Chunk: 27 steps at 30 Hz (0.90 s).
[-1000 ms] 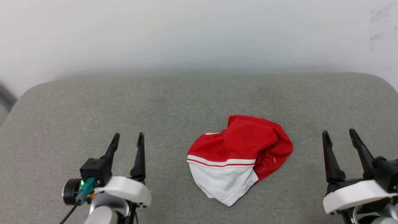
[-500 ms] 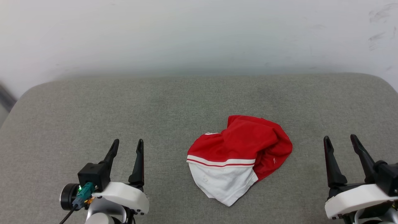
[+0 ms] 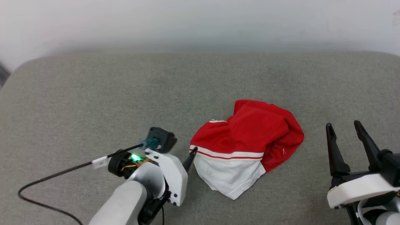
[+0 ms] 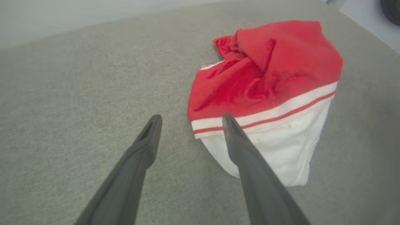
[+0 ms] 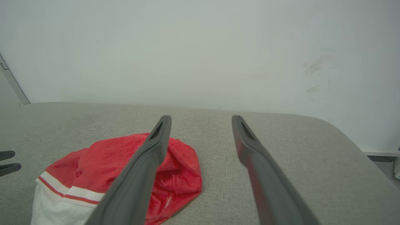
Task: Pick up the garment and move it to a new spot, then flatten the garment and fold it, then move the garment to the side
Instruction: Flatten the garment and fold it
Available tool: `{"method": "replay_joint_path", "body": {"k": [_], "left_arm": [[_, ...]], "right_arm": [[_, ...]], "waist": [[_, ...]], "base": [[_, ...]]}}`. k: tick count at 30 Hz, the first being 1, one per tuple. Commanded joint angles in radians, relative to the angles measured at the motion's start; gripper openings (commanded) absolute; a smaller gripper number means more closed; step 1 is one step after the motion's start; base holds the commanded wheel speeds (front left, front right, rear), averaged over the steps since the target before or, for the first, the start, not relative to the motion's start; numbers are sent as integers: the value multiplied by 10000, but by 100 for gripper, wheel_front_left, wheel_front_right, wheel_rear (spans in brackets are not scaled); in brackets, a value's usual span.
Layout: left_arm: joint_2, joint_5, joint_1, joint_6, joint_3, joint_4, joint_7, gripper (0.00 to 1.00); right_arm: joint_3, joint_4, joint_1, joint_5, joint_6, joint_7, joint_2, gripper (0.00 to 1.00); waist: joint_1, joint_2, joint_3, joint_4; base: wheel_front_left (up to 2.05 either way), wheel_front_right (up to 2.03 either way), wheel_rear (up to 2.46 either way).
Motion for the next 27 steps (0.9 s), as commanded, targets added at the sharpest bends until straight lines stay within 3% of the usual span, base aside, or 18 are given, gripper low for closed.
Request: {"method": "replay_joint_path", "body": {"k": [1, 14, 15, 16, 17, 21, 27], "left_arm": [[-60, -64, -164, -144, -163, 150, 306, 100], [-346, -480, -475, -905, -1550, 2120, 2914, 100], [-402, -545, -474, -985, -1690, 2232, 3088, 74], [-447, -612, -471, -1034, -1837, 2308, 3216, 40], [-446, -597, -497, -1100, -1934, 2321, 3222, 0], [-284, -556, -701, -1060, -1788, 2150, 2654, 0], [343, -434, -840, -447, -986, 1004, 1659, 0]], "right_arm": [[8, 16, -170, 22, -7, -26, 12, 100], [143, 513, -686, 325, -7, -372, 12, 100], [152, 548, -718, 339, -7, -406, 12, 100], [139, 600, -741, 355, -7, -435, 12, 100], [132, 647, -744, 387, -7, -460, 13, 100], [43, 824, -710, 446, -7, -548, 12, 100], [-105, 976, -505, 513, -7, -628, 14, 100]], "waist": [[0, -1, 297, -161], [0, -1, 992, -722], [0, -1, 988, -746], [0, -1, 974, -769], [0, -1, 955, -787], [0, -1, 830, -775], [0, -1, 520, -528]], "base": [[0, 0, 0], [0, 0, 0], [0, 0, 0], [0, 0, 0], [0, 0, 0], [0, 0, 0], [0, 0, 0]]}}
